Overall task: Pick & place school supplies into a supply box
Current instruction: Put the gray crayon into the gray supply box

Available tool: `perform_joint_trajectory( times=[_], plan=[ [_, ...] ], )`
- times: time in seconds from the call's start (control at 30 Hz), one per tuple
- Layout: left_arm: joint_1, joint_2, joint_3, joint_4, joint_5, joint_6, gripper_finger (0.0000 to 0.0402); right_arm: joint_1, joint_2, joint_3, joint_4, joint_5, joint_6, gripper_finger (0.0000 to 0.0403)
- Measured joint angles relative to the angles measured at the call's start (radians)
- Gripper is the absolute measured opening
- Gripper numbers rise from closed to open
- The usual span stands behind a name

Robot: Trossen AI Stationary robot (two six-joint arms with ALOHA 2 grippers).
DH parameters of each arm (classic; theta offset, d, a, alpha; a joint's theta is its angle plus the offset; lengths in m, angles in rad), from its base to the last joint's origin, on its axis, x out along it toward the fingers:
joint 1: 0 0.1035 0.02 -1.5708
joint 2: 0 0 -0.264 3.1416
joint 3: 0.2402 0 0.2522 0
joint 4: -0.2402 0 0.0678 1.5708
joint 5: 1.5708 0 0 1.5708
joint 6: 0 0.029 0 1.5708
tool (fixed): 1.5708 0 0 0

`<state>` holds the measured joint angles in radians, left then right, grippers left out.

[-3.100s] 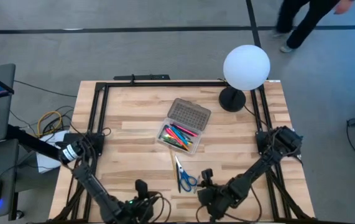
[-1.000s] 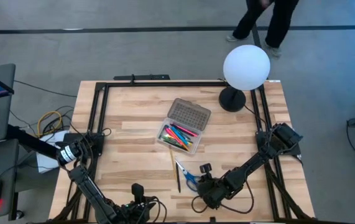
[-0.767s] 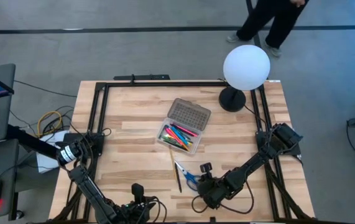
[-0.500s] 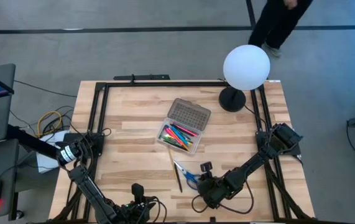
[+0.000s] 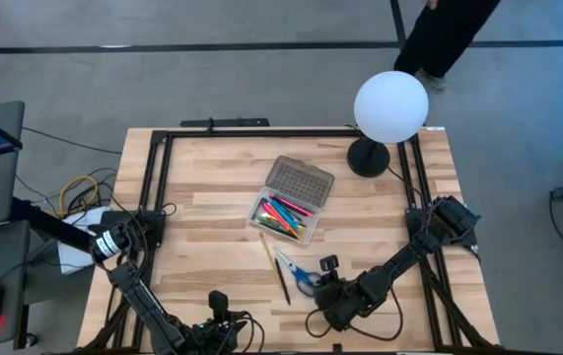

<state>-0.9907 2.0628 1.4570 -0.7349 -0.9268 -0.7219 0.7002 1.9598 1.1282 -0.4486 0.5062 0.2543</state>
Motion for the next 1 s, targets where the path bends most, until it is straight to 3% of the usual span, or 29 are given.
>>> perform_joint_trajectory(
  times=[0.7, 1.0],
  plan=[
    [0.0, 0.0, 0.0, 0.0, 0.001, -0.002, 0.01, -0.002, -0.017, 0.027, -0.05, 0.044, 0.009, 0.0028],
    [0.0, 0.0, 0.0, 0.0, 0.001, -0.007, 0.01, -0.002, -0.017, 0.026, -0.079, 0.137, 0.007, 0.001]
  ],
)
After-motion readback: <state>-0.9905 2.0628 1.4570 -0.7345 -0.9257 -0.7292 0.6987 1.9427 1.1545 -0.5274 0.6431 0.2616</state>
